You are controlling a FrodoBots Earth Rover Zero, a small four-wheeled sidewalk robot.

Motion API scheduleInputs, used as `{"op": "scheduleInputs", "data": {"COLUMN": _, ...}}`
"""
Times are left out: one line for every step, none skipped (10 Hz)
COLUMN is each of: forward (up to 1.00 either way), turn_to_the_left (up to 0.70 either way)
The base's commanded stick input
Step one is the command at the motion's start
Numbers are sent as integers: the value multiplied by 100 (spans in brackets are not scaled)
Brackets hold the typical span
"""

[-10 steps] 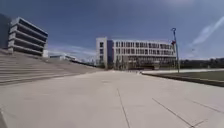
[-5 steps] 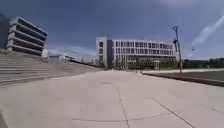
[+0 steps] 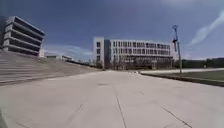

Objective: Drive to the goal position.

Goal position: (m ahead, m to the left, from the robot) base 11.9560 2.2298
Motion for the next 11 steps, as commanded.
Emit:
{"op": "scheduleInputs", "data": {"forward": 70, "turn_to_the_left": 2}}
{"op": "scheduleInputs", "data": {"forward": 70, "turn_to_the_left": 1}}
{"op": "scheduleInputs", "data": {"forward": 70, "turn_to_the_left": 0}}
{"op": "scheduleInputs", "data": {"forward": 70, "turn_to_the_left": 0}}
{"op": "scheduleInputs", "data": {"forward": 70, "turn_to_the_left": 29}}
{"op": "scheduleInputs", "data": {"forward": 70, "turn_to_the_left": 34}}
{"op": "scheduleInputs", "data": {"forward": 70, "turn_to_the_left": 35}}
{"op": "scheduleInputs", "data": {"forward": 70, "turn_to_the_left": 35}}
{"op": "scheduleInputs", "data": {"forward": 70, "turn_to_the_left": 34}}
{"op": "scheduleInputs", "data": {"forward": 70, "turn_to_the_left": 26}}
{"op": "scheduleInputs", "data": {"forward": 70, "turn_to_the_left": 6}}
